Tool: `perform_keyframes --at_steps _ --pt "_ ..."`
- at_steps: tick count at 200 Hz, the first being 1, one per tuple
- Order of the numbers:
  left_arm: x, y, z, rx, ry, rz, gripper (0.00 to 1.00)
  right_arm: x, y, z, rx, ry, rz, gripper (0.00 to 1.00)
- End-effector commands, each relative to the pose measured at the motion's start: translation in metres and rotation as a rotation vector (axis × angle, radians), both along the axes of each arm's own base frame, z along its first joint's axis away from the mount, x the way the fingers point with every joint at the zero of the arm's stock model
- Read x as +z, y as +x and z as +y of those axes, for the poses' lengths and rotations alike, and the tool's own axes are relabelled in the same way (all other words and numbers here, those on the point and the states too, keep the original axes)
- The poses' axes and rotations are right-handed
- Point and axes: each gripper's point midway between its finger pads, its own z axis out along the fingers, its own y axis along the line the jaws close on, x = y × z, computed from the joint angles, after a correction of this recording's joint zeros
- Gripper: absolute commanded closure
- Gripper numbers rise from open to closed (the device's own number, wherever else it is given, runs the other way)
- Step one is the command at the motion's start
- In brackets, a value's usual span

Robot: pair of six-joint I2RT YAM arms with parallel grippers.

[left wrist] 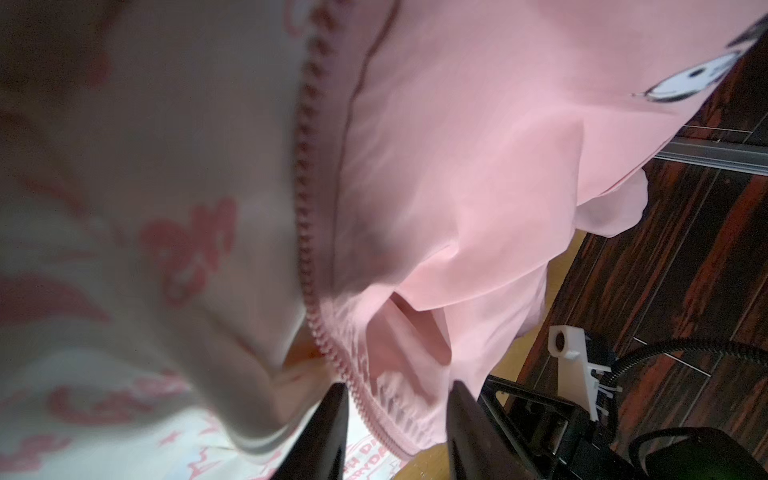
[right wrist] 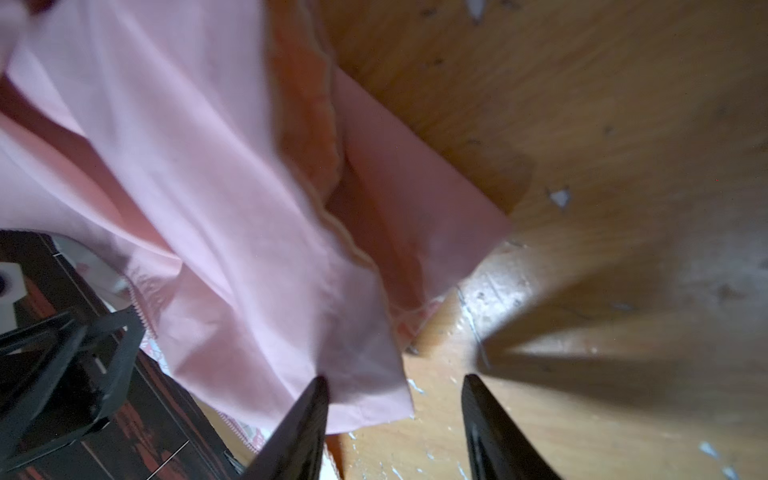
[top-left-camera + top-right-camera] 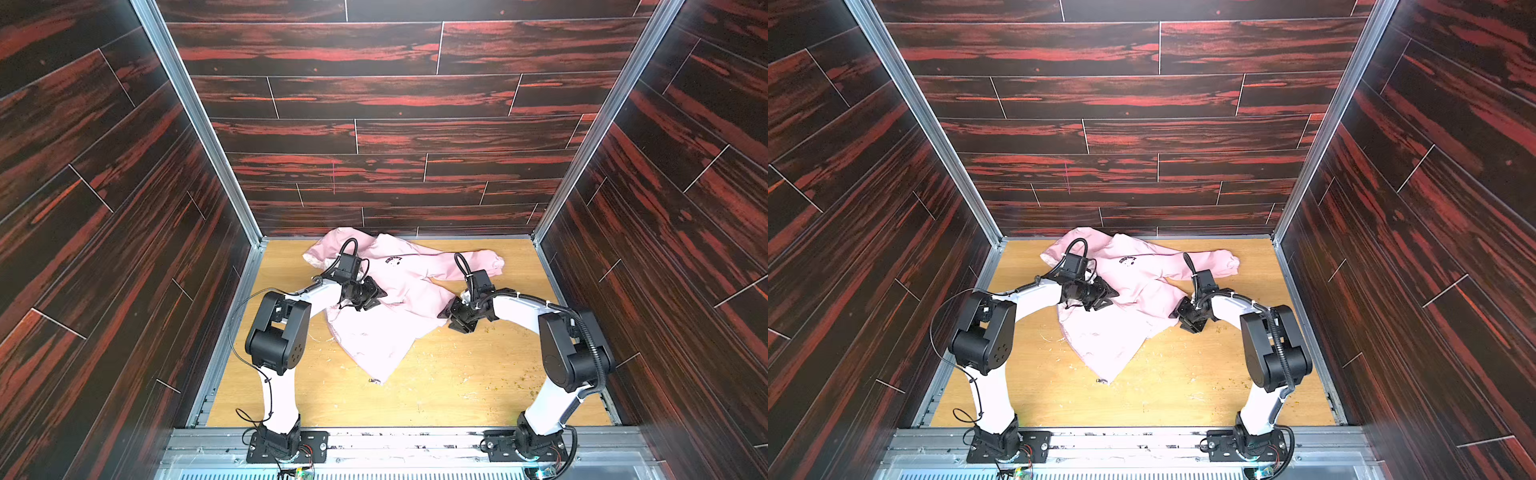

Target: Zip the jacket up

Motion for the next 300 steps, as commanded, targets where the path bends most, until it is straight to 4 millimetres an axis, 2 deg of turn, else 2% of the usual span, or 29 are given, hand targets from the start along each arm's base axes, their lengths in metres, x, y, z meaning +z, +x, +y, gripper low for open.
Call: perform_keyframes --at_steps 1,32,56,102,121,167,205,223,238,280,300 --pt "0.009 0.004 -0.004 -0.001 -0.02 -0.019 0.57 -0.006 0.005 0.003 -0.006 0.017 -0.003 0.45" --pt "0.01 0.004 -0.005 -0.005 -0.02 -0.016 0.57 -0.003 0.013 0.016 0.008 0.094 -0.021 0.53" --pt "0.012 0.007 -0.006 -0.005 -0.023 -0.028 0.57 0.007 0.015 0.031 0.023 0.179 -0.02 0.7" --pt "0.015 0.017 -0.01 -0.005 -0.043 -0.061 0.58 0.047 0.001 0.068 0.07 0.363 0.002 0.91" --pt "0.016 0.022 -0.011 -0.004 -0.053 -0.073 0.64 0.067 -0.005 0.079 0.084 0.429 0.022 1.0" --pt "0.025 0.037 0.0 0.022 -0.042 -0.108 0.81 0.11 -0.018 0.094 0.129 0.524 0.069 1.0" --pt "0.035 0.049 0.016 0.043 -0.007 -0.131 0.9 0.128 -0.035 0.095 0.15 0.583 0.121 1.0" --pt "0.039 0.054 0.018 0.028 0.007 -0.137 0.92 0.123 -0.035 0.089 0.127 0.576 0.136 1.0" --pt "0.036 0.055 0.016 -0.001 0.029 -0.114 0.93 0.107 -0.032 0.081 0.104 0.569 0.166 1.0" --pt "0.014 0.067 0.012 -0.049 0.07 -0.064 0.94 0.031 -0.023 0.065 0.097 0.407 0.249 1.0" --pt "0.011 0.077 0.013 -0.051 0.095 -0.068 0.95 0.016 -0.013 0.056 0.058 0.4 0.246 1.0"
